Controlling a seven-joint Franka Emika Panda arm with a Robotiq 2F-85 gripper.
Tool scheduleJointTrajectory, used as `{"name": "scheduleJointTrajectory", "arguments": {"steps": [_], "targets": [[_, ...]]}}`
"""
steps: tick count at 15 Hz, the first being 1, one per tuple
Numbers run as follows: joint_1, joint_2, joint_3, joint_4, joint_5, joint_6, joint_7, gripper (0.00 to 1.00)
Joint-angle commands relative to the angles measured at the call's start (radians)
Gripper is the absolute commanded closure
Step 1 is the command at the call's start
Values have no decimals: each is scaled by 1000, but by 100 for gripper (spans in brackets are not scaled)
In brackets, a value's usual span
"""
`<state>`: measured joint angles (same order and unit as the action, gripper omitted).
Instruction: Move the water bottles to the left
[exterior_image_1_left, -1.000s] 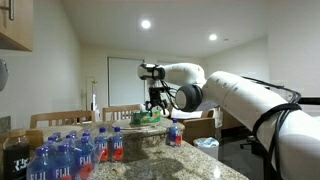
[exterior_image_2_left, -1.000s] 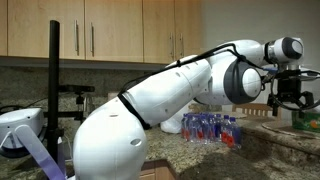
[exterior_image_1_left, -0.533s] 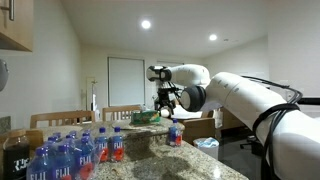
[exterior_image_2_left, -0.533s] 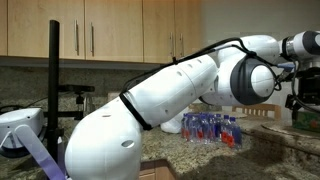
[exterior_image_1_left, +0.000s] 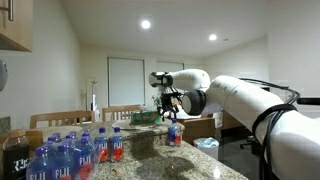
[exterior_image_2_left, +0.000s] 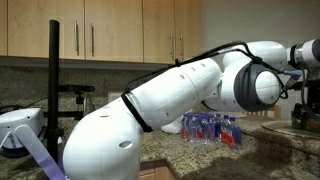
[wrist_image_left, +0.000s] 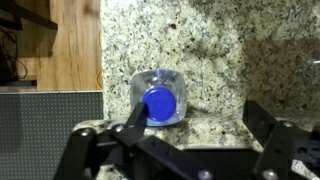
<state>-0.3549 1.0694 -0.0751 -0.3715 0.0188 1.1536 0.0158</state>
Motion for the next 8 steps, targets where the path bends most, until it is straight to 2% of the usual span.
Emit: {"name": "scheduleJointTrajectory", "arguments": {"steps": [1,7,8], "targets": [[44,46,7,-2,-11,58,-13,0],[55,55,6,-1,-8,94,-18,0],[52,50,4,-10,-10,101,-22,23]]}}
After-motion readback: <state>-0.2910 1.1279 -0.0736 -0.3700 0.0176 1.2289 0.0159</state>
